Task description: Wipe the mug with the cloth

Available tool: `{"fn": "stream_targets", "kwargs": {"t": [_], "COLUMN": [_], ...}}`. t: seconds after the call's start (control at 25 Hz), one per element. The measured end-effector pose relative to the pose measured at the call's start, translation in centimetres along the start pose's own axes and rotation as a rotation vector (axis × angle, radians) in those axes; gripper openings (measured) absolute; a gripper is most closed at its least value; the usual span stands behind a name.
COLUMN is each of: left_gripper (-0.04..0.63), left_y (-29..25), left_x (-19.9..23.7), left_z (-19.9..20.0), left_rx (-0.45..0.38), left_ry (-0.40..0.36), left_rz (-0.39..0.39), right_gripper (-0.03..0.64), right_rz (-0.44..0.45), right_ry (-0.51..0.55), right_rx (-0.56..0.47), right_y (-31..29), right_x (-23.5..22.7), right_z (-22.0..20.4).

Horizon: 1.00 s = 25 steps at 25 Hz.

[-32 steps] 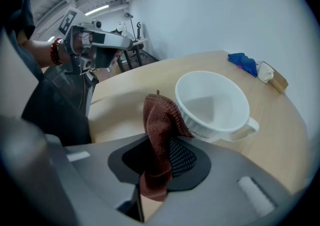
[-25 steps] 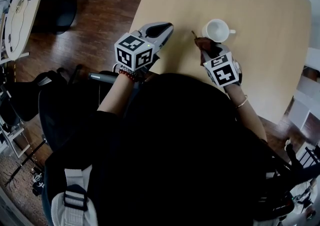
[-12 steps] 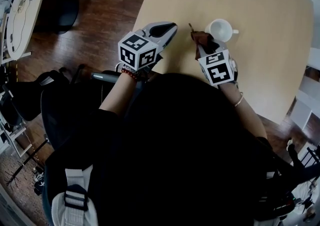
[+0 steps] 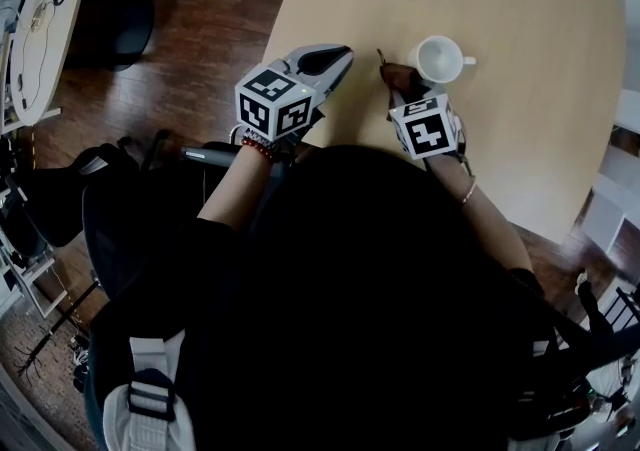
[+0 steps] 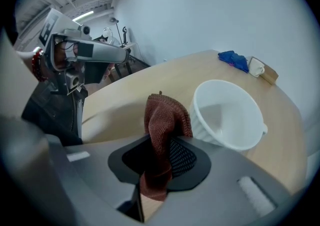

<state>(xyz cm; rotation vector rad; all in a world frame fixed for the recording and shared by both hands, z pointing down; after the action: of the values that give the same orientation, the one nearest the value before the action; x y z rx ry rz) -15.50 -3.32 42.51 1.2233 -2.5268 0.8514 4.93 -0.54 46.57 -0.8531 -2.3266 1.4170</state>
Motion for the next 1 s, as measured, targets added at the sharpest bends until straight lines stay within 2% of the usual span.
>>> {"fn": "stream_targets", "kwargs": {"t": [0.24,0.6,0.8,1.0], "left_gripper": [0.006,0.006,0.006,0.006], "left_y": [-0.1,-0.6,-0.6,-1.1], "left_x": [0.3,0.3,0.1,-0.3], "left_z": [0.1,0.2,0.1,0.0], "left_rx": [-0.002,0.005,0.011,0.03], "left_ry": [0.003,0.003,-0.003,-0.004], "left_rz": [-0.005,-0.014,-0.024,-0.042], "right_gripper": [0.08,0.08,0.081,0.081], "right_rz": [0.023,-0.046,0.013,0.003], "right_ry": [-0.054,-0.184,-0.133,-0.103], "right_rx": [-0.013,-0.101,-0.154,-0.108], "right_y": [2.6,7.3,5.9,4.6], "right_x": [-1.0,-6.2,-7.2,-7.8], "right_z": [-1.0,-3.6,-3.8,-4.3]}}
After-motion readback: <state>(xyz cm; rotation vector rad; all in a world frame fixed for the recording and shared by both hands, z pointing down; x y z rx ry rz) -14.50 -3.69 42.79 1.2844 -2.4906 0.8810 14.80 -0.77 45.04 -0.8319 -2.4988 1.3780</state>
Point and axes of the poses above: the fingertips, and each gripper's own axes: y backward along the fingers, x to its left, z out of its top, the point moved 10 cm from there along y, backward along the fingers
